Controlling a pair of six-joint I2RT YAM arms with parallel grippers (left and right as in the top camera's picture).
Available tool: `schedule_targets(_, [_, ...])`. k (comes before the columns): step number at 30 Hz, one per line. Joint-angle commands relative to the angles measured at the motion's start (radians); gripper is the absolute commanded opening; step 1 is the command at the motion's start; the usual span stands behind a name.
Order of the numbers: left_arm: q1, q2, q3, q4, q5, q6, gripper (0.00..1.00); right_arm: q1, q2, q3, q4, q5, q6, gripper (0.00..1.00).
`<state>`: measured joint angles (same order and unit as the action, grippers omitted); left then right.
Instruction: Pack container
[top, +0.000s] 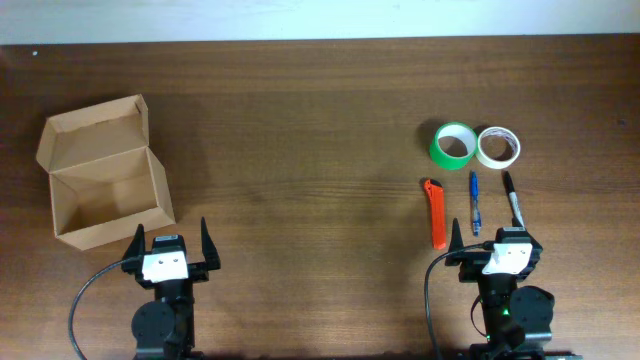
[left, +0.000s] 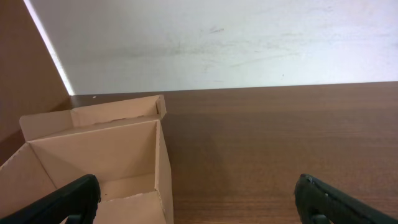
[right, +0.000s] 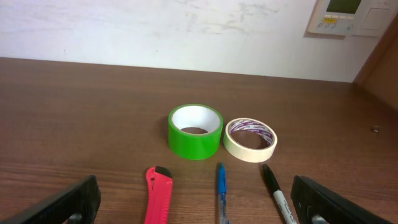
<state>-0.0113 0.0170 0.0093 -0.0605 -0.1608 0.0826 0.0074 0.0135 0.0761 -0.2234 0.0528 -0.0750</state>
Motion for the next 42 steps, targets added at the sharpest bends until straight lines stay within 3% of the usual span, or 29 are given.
schedule_targets(1, [0.006,0.0,0.001,-0.008,0.011,0.009,1.0,-0.003,-0.011,-0.01,0.003,0.011,0.004,0.99])
schedule_targets(8, [0.006,0.0,0.001,-0.008,0.012,0.009,1.0,-0.003,-0.011,-0.01,0.003,0.011,0.004,0.99])
schedule_targets(14, [0.006,0.0,0.001,-0.017,0.147,-0.003,0.99,-0.003,-0.011,-0.01,0.003,0.011,0.004,0.99])
schedule_targets(20, [0.006,0.001,0.04,-0.057,0.367,-0.367,1.0,-0.002,-0.011,-0.01,0.002,-0.031,0.004,0.99])
schedule_targets(23, [0.006,0.001,0.071,-0.056,0.409,-0.455,1.0,-0.002,-0.011,-0.01,0.027,-0.031,0.005,0.99])
schedule_targets(28, [0.006,0.042,0.217,-0.057,0.31,-0.365,1.0,-0.002,-0.011,0.018,0.135,-0.052,0.232,0.99])
schedule_targets(34, [0.006,0.328,0.53,-0.165,0.186,-0.175,1.0,-0.003,0.071,0.163,0.068,-0.035,0.242,0.99])
schedule_targets(37, [0.006,0.555,0.748,-0.274,0.175,-0.092,0.99,-0.003,0.225,0.324,-0.023,-0.017,0.201,0.99])
schedule_targets(42, [0.02,0.94,1.141,-0.455,0.145,-0.069,1.0,-0.003,0.6,0.723,-0.219,0.021,0.134,0.99])
